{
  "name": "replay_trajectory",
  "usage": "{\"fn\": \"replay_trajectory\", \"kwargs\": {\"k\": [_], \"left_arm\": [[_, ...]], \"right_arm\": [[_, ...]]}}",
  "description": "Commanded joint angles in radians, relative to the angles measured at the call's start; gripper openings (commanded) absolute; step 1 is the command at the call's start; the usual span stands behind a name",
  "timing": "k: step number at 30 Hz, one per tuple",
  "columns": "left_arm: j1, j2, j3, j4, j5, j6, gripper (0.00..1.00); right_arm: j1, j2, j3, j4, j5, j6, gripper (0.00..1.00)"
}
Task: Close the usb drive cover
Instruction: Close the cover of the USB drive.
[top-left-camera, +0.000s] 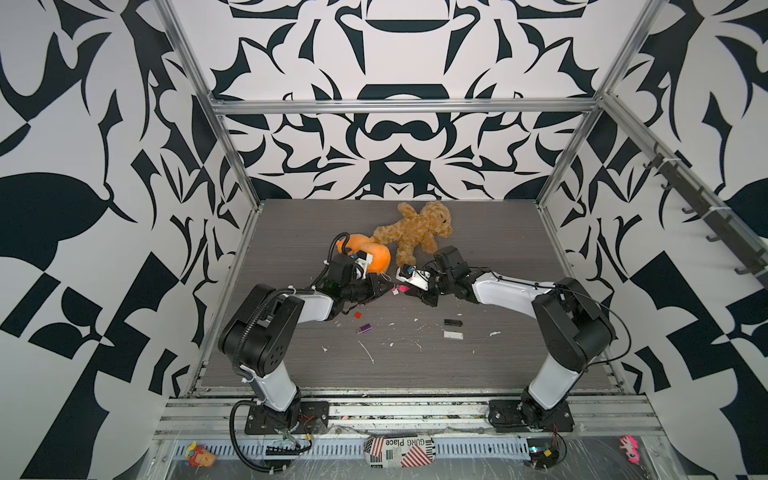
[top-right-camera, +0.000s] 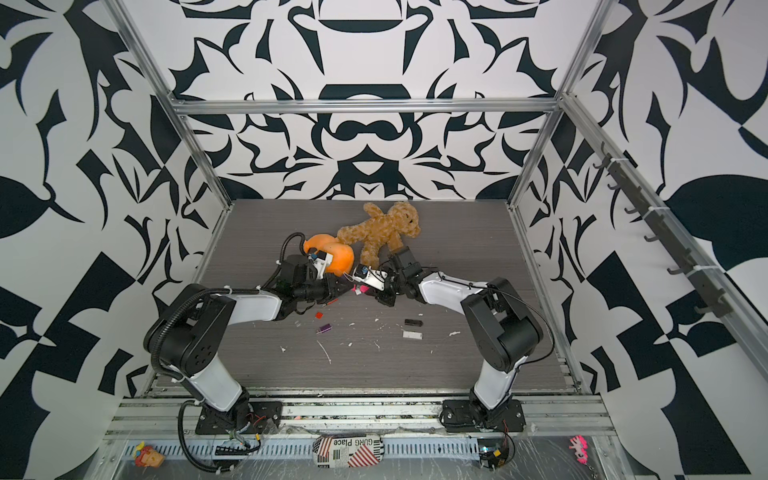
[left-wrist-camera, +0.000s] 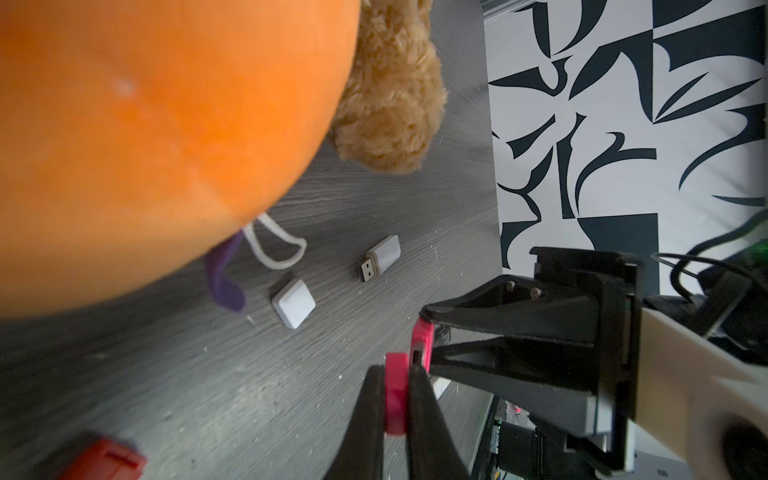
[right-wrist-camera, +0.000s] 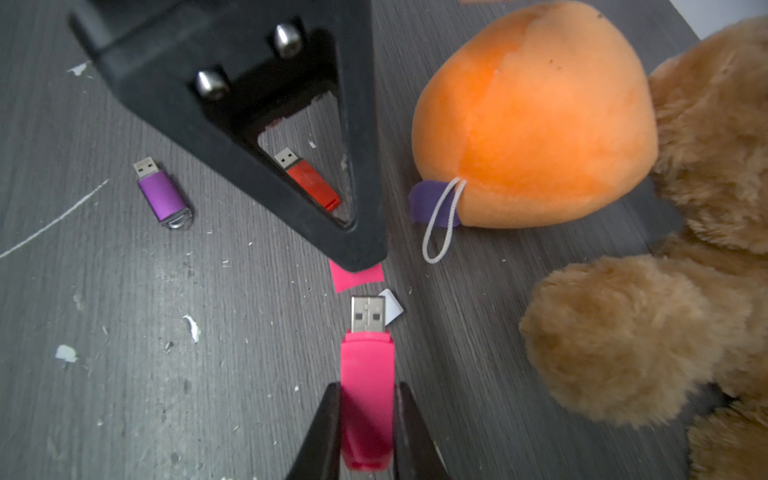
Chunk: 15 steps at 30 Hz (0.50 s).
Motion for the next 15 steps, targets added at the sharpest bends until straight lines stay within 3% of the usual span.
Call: {"fn": "replay_trajectory", "kwargs": {"k": [1, 15], "left_arm": [[-0.002, -0.017, -0.008, 0.000, 0.002, 0.002, 0.11], [-0.002, -0.031, -0.013, 0.017, 0.025, -0.010, 0.11]], "right_arm": [[0.010, -0.023, 0.008, 0.019, -0.030, 0.023, 0.10], [0.016, -0.011, 0.005, 0.025, 0.068, 0.027, 0.10]]}}
